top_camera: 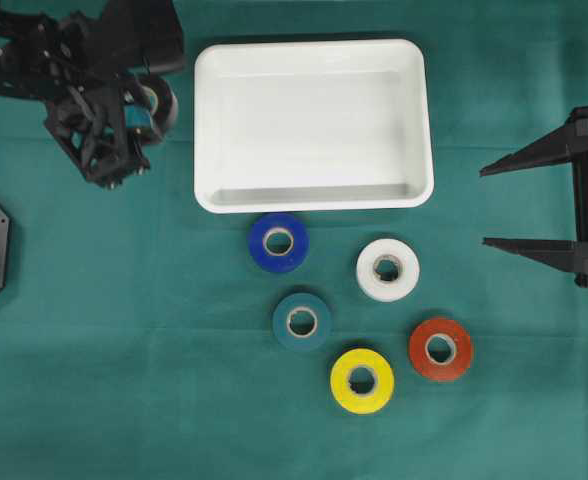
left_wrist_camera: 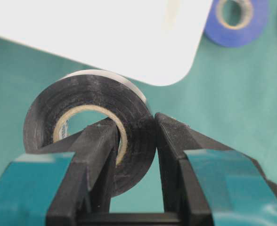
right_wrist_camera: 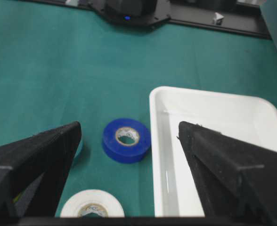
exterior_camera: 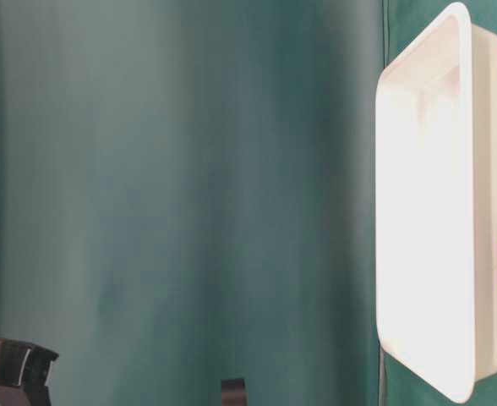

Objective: Pick up the tape from a random location and place it into the white case.
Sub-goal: 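Carry the black tape roll over the white tray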

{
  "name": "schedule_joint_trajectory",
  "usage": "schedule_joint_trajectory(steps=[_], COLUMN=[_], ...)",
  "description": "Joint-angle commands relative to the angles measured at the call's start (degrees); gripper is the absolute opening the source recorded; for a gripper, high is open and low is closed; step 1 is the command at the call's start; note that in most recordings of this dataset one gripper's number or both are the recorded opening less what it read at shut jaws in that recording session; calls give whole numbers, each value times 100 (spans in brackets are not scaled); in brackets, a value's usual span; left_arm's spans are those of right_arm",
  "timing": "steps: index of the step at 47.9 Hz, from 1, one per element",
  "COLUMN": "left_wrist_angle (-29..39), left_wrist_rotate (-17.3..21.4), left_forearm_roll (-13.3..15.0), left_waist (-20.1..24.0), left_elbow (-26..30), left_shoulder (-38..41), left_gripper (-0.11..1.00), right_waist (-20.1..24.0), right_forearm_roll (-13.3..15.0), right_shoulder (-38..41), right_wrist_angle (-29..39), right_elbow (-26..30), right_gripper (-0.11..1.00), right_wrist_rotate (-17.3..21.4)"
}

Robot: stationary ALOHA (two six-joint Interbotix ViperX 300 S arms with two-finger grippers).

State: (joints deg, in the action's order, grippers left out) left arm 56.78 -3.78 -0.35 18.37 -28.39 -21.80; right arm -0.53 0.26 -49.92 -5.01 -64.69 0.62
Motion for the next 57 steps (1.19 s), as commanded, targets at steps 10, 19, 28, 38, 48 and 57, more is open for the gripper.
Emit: schedule_joint_trajectory(steps=[10,19,28,38,48,57], left_wrist_angle=[-35,-211,-413,-431,-457,-457], left_wrist_rotate=[-18,-18,0,167,457,492], left_forearm_roll=[-18,-18,-18,-26,-18,-18], left_waist=[97,0,-158,-237,-343,-378], left_elbow=[9,79,404,1028,1696,2232], left_shoulder=[-132,-26,325,940,1521,1978], left_gripper=[19,19,19,19,19,19], right_waist=[-9,-9,-9,-9,-9,-9], right_forearm_roll=[9,0,9,9,18,18], right_shoulder=[26,26,35,35,35,26], right_wrist_angle=[-18,-18,-18,-18,-18,-18], right_elbow=[167,167,176,176,185,185], right_gripper=[92,92,92,92,92,92], right_wrist_rotate=[-9,-18,-26,-26,-26,-35])
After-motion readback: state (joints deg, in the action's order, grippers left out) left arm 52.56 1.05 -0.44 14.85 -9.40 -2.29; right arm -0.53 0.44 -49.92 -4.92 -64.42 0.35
